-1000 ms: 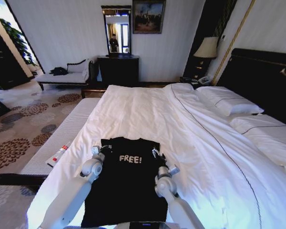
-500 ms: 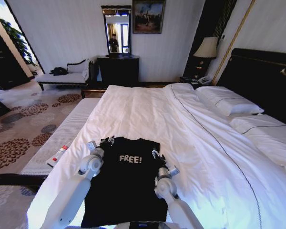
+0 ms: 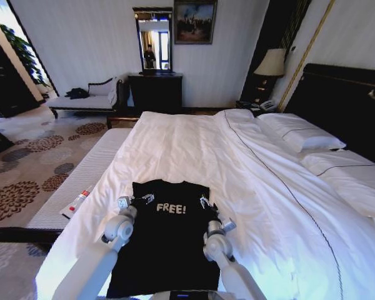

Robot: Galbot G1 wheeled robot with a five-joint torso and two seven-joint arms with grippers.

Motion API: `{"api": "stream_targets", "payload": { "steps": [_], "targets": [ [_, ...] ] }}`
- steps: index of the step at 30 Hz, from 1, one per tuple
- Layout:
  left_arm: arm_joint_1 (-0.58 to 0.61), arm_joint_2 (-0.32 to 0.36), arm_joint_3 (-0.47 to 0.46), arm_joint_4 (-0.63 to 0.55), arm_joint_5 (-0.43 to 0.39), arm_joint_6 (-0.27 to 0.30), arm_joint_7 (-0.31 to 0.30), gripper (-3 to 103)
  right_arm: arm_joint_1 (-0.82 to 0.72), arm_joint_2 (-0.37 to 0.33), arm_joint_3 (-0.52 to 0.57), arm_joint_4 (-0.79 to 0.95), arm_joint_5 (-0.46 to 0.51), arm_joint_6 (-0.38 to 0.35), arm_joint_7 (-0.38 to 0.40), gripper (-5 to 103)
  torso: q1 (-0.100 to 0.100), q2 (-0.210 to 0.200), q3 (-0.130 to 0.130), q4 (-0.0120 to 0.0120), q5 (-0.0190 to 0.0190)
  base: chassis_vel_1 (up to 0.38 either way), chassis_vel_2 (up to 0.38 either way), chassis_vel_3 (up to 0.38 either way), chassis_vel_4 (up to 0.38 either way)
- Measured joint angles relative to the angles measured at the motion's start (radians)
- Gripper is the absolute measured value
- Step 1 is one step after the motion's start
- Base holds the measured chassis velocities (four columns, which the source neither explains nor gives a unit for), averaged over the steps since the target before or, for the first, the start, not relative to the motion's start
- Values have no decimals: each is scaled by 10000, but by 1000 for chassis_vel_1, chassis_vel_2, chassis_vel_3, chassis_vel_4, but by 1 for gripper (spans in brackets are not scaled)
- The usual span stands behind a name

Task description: Fold the clothes on the bed.

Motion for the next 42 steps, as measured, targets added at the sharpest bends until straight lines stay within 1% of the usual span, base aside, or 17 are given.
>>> {"api": "stream_targets", "payload": {
  "steps": [1, 4, 6, 10, 12, 15, 16, 19, 23, 26, 30, 31, 34, 35, 36, 41, 42],
  "targets": [
    [0, 0, 0, 0, 0, 0, 0, 100, 0, 0, 0, 0, 0, 0, 0, 100, 0, 0, 0, 0, 0, 0, 0, 0, 0],
    [-340, -553, -871, -15, -897, 13, -118, 100, 454, -176, 367, -99, 438, -227, 279, 100, 0, 1, 0, -2, -2, 0, 0, 0, 0],
    [-423, -625, -1009, 52, -1009, 27, -140, 100, 567, -233, 384, -145, 497, -310, 330, 100, -1, 1, 0, -3, -2, 0, 0, 0, 0],
    [-1402, -814, -2022, 1012, -1876, 420, -608, 100, 2020, -916, 45, -1414, 874, -1034, 620, 100, 1, 0, 3, 0, -4, 0, 0, 0, 0],
    [-1529, -752, -2112, 1145, -1871, 489, -615, 100, 2210, -985, -14, -1624, 922, -1095, 619, 100, 2, -1, 3, -1, -4, 0, 0, 0, 0],
    [-1914, -227, -2526, 1894, -1445, 1093, -730, 100, 3141, -1274, -318, -2665, 1209, -1264, 341, 100, 3, 0, 3, -1, 1, 0, 0, 0, 0],
    [-1914, -227, -2526, 1894, -1445, 1093, -730, 100, 3141, -1274, -318, -2665, 1209, -1264, 341, 100, 3, 0, 3, -1, 1, 0, 0, 0, 0],
    [-1631, 178, -2637, 2553, -713, 1238, -742, 100, 3623, -1337, -468, -3314, 1349, -1287, -242, 100, 3, 0, 2, 5, -2, 0, 0, 0, 0],
    [-1411, 134, -2676, 2917, -623, 1052, -508, 100, 3571, -1344, -383, -3478, 1372, -1201, -831, 100, 3, 0, 2, 7, -4, 0, 0, 0, 0],
    [-1236, -33, -2837, 3054, -762, 808, -283, 100, 3377, -1321, -313, -3574, 1395, -922, -1627, 100, 0, 0, 1, -6, -5, 0, 0, 0, 0],
    [-1137, -77, -2914, 2972, -808, 715, -247, 100, 3222, -1224, -296, -3482, 1781, -851, -1865, 101, 0, 0, 1, 2, -1, 0, 0, 0, 0],
    [-1128, -78, -2921, 2922, -826, 712, -247, 100, 3167, -1205, -297, -3436, 1789, -847, -1883, 95, 1, 0, 1, 2, -2, 0, 0, 0, 0],
    [-1116, -76, -2925, 2804, -880, 710, -255, 100, 3065, -1173, -331, -3384, 1758, -839, -1891, 90, 1, 0, 1, 1, -2, 0, 0, 0, 0],
    [-1105, -74, -2925, 2700, -910, 710, -268, 100, 3025, -1141, -370, -3388, 1705, -835, -1893, 80, 0, 0, 0, 0, -2, 0, 0, 0, 0],
    [-1093, -73, -2924, 2641, -918, 710, -273, 100, 3023, -1110, -389, -3432, 1653, -818, -1905, 80, -1, 1, 0, 0, -2, 0, 0, 0, 0],
    [-1051, -71, -2904, 2556, -918, 708, -285, 100, 3012, -1031, -414, -3468, 1616, -790, -1922, 63, 0, 0, 0, 0, -2, 0, 0, 0, 0],
    [-1041, -67, -2905, 2550, -918, 704, -291, 100, 2983, -1013, -444, -3445, 1615, -790, -1908, 52, 0, 0, 0, 1, -2, 0, 0, 0, 0]
  ]
}}
